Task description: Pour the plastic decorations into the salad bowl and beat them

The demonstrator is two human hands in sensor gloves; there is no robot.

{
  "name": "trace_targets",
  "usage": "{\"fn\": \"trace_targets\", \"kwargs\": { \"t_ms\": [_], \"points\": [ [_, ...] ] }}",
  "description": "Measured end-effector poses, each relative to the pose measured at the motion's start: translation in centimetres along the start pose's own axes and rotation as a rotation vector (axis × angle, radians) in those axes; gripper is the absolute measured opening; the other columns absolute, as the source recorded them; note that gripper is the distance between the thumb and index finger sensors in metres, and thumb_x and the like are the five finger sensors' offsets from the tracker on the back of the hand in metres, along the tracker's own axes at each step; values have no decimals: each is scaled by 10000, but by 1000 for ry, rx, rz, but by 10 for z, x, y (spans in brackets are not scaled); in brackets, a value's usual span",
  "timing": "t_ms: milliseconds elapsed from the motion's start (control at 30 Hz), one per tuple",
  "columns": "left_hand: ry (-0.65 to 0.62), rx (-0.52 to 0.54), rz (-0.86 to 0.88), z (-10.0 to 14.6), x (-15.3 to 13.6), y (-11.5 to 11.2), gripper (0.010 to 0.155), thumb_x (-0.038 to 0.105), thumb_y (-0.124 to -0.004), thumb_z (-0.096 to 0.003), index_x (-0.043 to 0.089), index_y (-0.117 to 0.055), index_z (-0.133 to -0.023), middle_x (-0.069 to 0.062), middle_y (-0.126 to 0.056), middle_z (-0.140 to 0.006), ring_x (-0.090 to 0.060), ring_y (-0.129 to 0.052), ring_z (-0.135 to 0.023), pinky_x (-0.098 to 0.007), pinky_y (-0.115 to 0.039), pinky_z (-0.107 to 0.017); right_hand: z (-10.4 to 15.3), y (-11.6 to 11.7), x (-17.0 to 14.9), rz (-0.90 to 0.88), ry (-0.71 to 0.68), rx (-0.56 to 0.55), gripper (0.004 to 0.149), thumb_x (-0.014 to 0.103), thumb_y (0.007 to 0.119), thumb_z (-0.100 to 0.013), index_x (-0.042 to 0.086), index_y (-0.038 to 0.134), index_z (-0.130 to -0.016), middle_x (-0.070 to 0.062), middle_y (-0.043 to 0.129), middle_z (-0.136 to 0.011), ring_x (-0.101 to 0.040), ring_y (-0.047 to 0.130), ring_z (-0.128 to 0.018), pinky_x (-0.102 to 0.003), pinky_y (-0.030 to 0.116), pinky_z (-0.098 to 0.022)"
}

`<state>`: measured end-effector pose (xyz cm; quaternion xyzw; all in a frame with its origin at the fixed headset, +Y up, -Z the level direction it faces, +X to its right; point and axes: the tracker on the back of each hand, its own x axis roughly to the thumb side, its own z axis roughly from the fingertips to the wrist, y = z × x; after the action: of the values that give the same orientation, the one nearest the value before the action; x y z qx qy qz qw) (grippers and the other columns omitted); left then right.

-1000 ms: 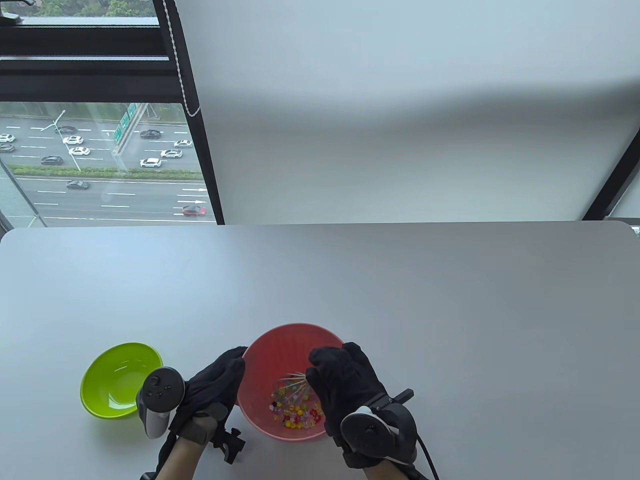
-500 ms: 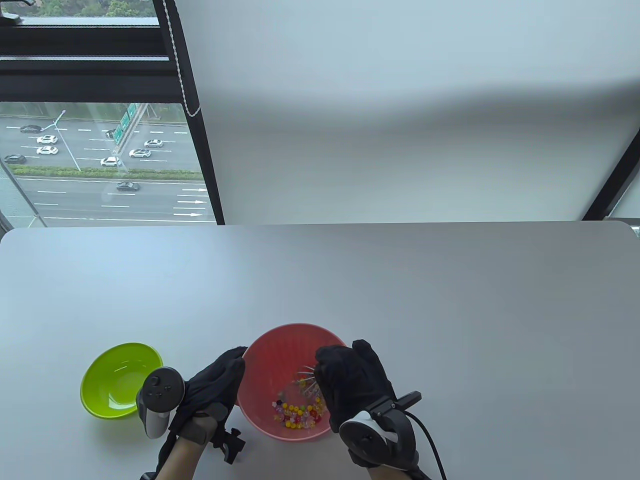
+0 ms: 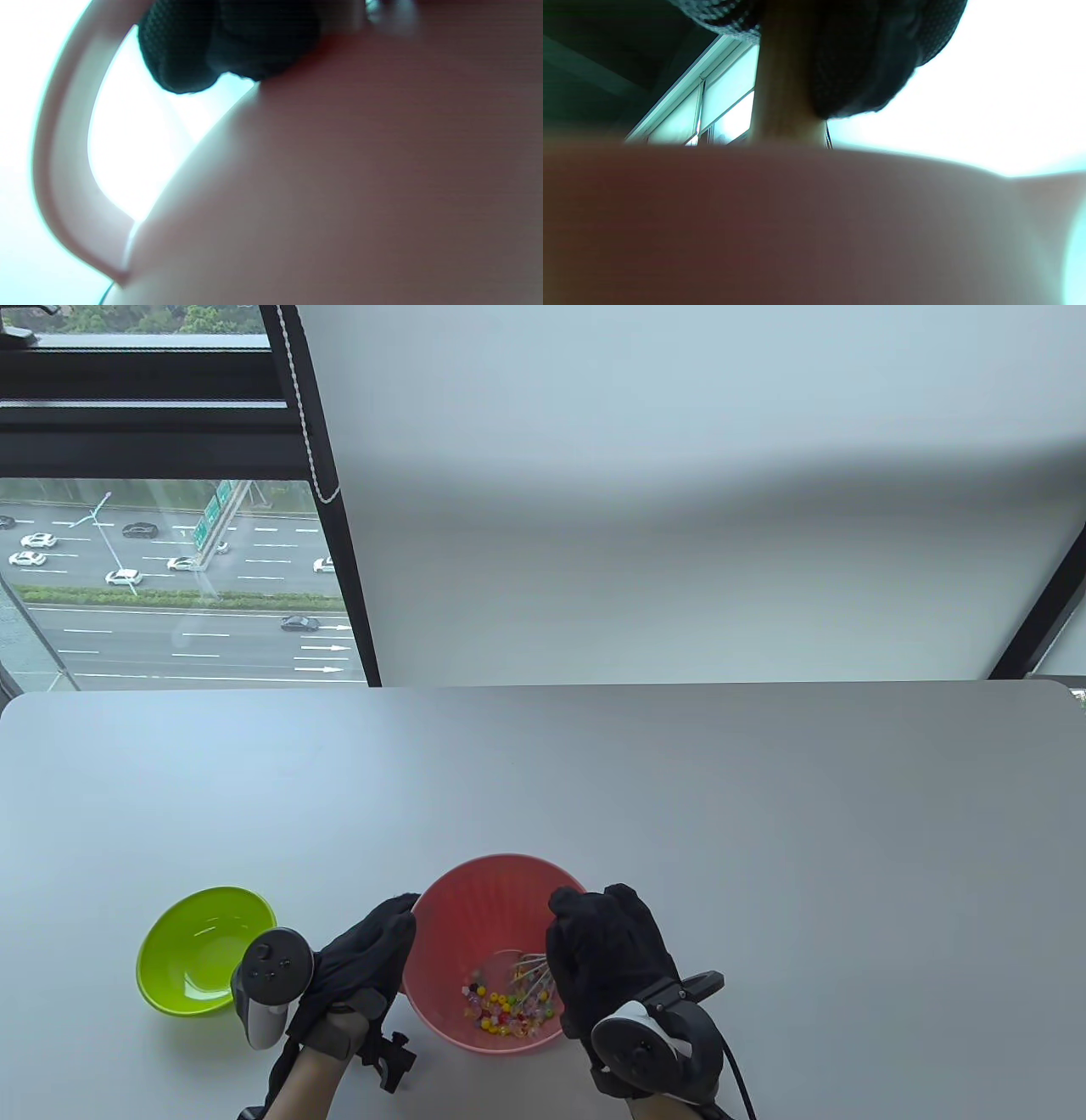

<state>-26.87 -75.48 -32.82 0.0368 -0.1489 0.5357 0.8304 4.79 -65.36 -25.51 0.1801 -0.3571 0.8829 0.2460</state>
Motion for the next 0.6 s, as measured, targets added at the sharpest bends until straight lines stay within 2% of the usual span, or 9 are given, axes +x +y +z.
{"fn": "trace_targets", "kwargs": {
  "t_ms": [333, 600],
  "points": [
    [0, 0, 0, 0, 0, 0, 657, 577, -585, -573, 67, -741, -957, -28, -917, -477, -331, -895, -602, -585, -562, -707, 0, 7, 4, -91, 12, 56, 433, 459, 674, -593, 295, 570, -980, 80, 798, -823, -154, 982, -379, -437, 682, -712],
    [1, 1, 1, 0, 0, 0, 659, 579, -585, -572, 68, -742, -956, -28, -917, -476, -331, -895, -601, -585, -562, -706, 1, 12, 8, -94, -8, 92, 448, 458, 682, -592, 291, 561, -990, 77, 782, -872, -156, 1013, -451, -433, 671, -729]
  ]
}}
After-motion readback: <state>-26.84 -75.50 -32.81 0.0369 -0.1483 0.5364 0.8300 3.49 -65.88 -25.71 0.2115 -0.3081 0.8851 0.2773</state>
